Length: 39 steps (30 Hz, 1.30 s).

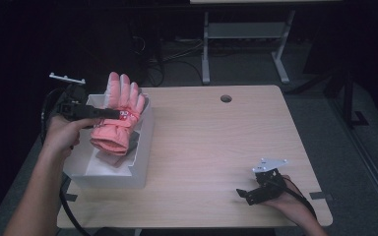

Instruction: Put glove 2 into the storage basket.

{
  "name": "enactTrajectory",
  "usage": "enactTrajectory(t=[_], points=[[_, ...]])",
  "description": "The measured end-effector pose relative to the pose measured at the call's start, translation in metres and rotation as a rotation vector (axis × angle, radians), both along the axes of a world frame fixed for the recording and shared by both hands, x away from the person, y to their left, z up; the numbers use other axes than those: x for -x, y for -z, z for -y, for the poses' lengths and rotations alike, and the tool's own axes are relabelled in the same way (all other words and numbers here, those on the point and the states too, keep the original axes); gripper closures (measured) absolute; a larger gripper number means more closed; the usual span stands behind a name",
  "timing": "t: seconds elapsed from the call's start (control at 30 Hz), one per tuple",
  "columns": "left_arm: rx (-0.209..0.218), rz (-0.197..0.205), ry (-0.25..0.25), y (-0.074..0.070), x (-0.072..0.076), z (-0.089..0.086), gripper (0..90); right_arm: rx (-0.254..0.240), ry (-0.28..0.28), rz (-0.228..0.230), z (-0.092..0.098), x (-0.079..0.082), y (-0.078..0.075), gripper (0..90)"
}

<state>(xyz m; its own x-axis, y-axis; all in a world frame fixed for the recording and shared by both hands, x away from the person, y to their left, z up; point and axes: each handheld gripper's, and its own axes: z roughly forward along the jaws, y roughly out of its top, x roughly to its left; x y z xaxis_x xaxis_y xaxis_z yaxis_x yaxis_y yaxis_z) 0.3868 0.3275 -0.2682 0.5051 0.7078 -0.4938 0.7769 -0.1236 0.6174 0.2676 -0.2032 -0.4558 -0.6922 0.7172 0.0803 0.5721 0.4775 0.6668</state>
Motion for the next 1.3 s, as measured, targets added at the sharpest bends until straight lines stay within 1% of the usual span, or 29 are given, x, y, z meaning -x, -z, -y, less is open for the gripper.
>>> enactTrajectory(t=[0.17,0.23,0.3,0.33,0.5,0.63,0.8,0.87,1.03,1.1,1.2,1.27,1.3], points=[[-0.011,-0.036,-0.053,0.017,-0.007,-0.013,62.7,-0.001,0.001,0.003,0.000,0.000,0.000,2.4],[-0.031,-0.059,-0.071,0.027,-0.011,-0.016,62.7,0.001,-0.001,0.003,-0.001,0.000,0.000,2.4],[-0.032,-0.078,-0.085,0.035,-0.015,-0.017,62.7,0.000,-0.001,0.001,0.000,0.000,0.000,2.4],[-0.038,-0.083,-0.088,0.039,-0.016,-0.017,62.7,-0.001,0.000,0.001,0.000,0.000,0.001,2.4],[-0.065,-0.139,-0.109,0.064,-0.028,-0.015,62.6,-0.002,-0.001,0.001,0.000,0.000,0.000,2.4],[-0.092,-0.171,-0.109,0.080,-0.036,-0.010,62.5,0.000,-0.006,0.005,0.000,0.000,0.000,2.4],[-0.102,-0.218,-0.117,0.101,-0.046,-0.005,62.4,-0.002,-0.002,0.001,0.000,0.000,0.000,2.4],[-0.121,-0.231,-0.119,0.107,-0.049,-0.002,62.1,-0.005,-0.001,0.001,0.001,0.000,0.000,2.4],[-0.116,-0.272,-0.109,0.125,-0.055,0.002,61.5,-0.003,-0.003,0.000,0.001,0.000,0.000,2.4],[-0.109,-0.279,-0.111,0.130,-0.056,0.003,61.2,-0.005,-0.003,0.001,0.001,0.000,0.000,2.4],[-0.120,-0.284,-0.099,0.133,-0.058,0.004,59.8,-0.004,-0.002,-0.001,0.001,0.000,0.000,2.4],[-0.134,-0.280,-0.087,0.134,-0.058,0.006,57.3,-0.002,-0.005,0.000,0.000,0.000,0.000,2.4],[-0.136,-0.274,-0.082,0.133,-0.059,0.006,54.2,0.000,-0.007,0.000,0.000,0.000,0.000,2.4]])
